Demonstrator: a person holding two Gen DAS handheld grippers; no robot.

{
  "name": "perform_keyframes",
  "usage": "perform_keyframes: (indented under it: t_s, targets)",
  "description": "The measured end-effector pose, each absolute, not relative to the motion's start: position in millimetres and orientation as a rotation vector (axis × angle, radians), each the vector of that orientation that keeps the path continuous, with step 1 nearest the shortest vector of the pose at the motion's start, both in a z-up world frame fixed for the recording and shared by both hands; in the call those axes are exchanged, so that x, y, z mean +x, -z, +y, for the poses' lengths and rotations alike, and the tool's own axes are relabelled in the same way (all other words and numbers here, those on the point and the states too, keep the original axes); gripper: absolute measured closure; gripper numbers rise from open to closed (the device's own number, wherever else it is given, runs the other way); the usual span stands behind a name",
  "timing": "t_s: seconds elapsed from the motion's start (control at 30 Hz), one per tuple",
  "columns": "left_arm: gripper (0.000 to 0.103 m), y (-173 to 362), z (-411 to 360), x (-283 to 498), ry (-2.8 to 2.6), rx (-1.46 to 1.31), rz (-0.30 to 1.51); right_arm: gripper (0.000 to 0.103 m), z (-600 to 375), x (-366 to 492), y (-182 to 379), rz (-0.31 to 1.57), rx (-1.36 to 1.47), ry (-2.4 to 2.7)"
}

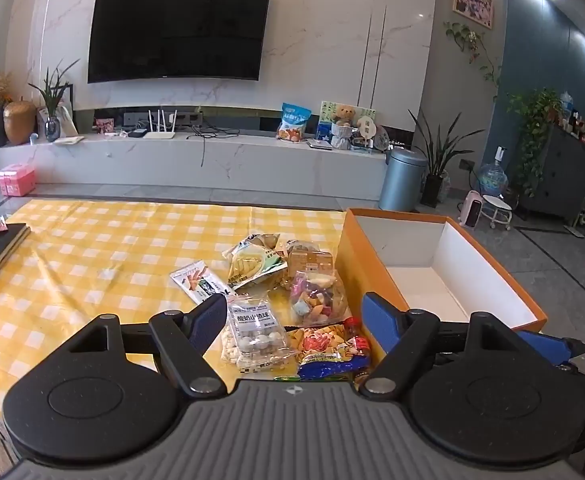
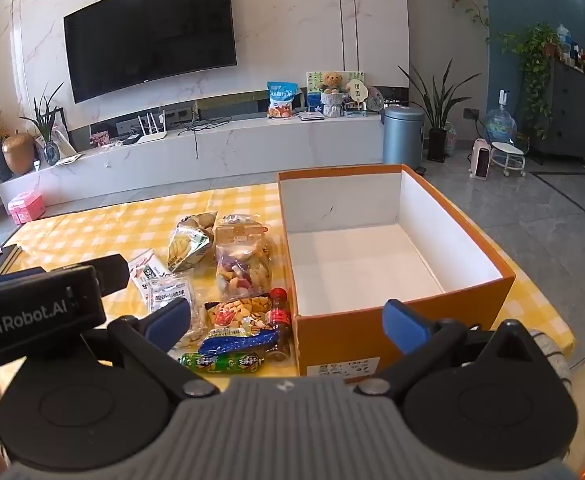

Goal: Organize snacks

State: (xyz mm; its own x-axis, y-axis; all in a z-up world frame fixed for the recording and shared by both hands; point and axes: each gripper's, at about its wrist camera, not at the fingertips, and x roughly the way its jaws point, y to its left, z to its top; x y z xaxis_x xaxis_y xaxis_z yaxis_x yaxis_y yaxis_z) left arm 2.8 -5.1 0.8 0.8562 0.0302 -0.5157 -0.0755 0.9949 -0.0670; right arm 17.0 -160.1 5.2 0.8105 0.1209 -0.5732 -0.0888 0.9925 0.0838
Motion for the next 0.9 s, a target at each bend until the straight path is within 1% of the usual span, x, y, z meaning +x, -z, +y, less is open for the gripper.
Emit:
perform_keyframes:
  t_s: [0.2, 0.3, 0.47, 0.9]
  targets:
    - [0.013, 5, -2, -4, -0.043, -0.111, 0.525, 0.003, -158, 17, -4, 0.617, 0.020, -0.101]
    - [0.012, 7, -3, 0, -0.049, -0.091, 0.545, 0.003, -156, 16, -3, 0.621, 0.007, -0.097]
    - [0.012, 8, 0, 2, -0.037, -0.110, 0.566, 0.003, -161, 23, 2, 0.645, 0.050, -0.096]
    - [0.012, 11, -3, 2, -0.043, -0.105, 0.580, 0.003, -160, 20, 4, 0.662, 0.041, -0.081]
